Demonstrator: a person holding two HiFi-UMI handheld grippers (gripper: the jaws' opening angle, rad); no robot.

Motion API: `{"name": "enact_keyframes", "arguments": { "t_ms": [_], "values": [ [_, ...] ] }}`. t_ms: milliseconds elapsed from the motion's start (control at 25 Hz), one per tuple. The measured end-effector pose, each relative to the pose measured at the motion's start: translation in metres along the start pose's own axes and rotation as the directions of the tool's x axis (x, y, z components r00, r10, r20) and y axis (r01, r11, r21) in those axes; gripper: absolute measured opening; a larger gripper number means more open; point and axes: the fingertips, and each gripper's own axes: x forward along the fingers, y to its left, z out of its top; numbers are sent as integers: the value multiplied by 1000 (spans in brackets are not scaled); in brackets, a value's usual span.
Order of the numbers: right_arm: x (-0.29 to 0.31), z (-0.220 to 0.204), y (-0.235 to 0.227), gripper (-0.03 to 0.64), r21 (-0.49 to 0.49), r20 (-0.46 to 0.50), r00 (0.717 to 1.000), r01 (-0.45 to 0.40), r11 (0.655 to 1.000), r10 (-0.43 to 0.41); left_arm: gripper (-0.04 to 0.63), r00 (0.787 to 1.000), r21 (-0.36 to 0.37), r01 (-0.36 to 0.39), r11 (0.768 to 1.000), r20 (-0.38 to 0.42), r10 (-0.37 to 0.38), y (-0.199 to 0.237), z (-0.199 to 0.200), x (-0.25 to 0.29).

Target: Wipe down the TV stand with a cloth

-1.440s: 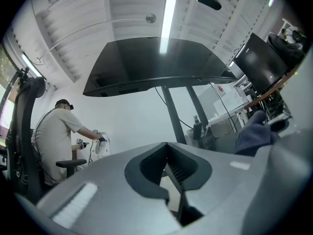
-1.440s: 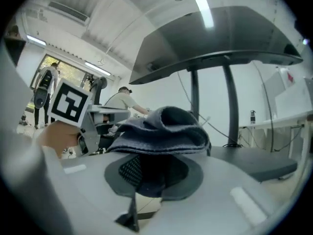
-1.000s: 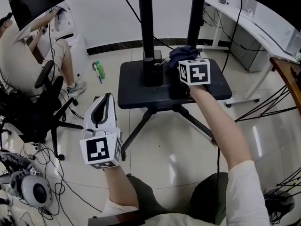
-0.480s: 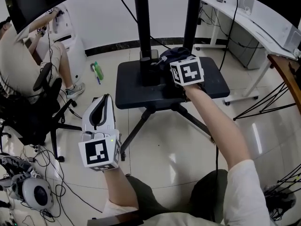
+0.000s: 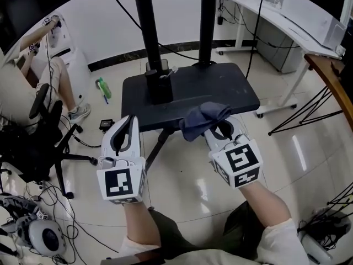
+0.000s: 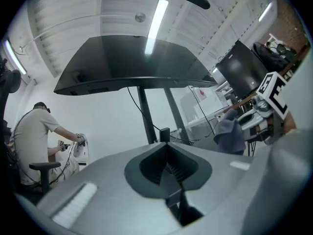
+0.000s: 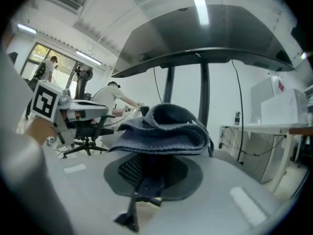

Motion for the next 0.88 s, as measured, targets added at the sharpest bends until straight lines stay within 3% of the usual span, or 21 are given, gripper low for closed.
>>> {"name": "enact_keyframes", "arguments": {
  "t_ms": [120, 240, 320, 440, 520, 560, 640, 760, 840, 880],
  "values": [
    [21, 11, -50, 63, 13, 2, 999, 37, 999, -37, 107, 999, -16, -13, 1000, 36, 14, -1, 7, 2],
    [75, 4, -110, 63, 76, -112, 992, 67, 995, -58, 107, 998, -7, 4, 1000, -66, -4, -5, -4, -2],
    [112, -17, -149, 63, 120, -222, 971, 119, 986, -90, 107, 999, -2, 9, 1000, -34, -9, -7, 2, -2],
    [155, -54, -191, 63, 98, -360, 922, 186, 978, -140, 107, 996, 20, 19, 1000, 85, -20, -9, 20, 1],
    [168, -65, -199, 63, 96, -404, 904, 192, 977, -138, 107, 999, 15, 17, 1000, 46, -18, -10, 18, -2],
    [167, -65, -197, 63, 98, -411, 902, 187, 978, -131, 107, 1000, 10, 14, 1000, 23, -14, -10, 17, -4],
    [158, -62, -186, 63, 89, -405, 907, 163, 983, -114, 107, 997, 20, 11, 1000, 70, -12, -9, 22, -2],
    [120, -49, -163, 63, 44, -344, 934, 116, 992, -94, 107, 994, 31, 19, 999, 111, -23, -11, 25, 1],
    [83, -38, -144, 63, 27, -272, 959, 96, 995, -85, 107, 996, 30, 30, 999, 84, -32, -16, 20, 2],
    [63, -35, -134, 63, 27, -233, 969, 90, 996, -82, 107, 999, 25, 38, 999, 31, -39, -19, 14, 1]
  ]
}}
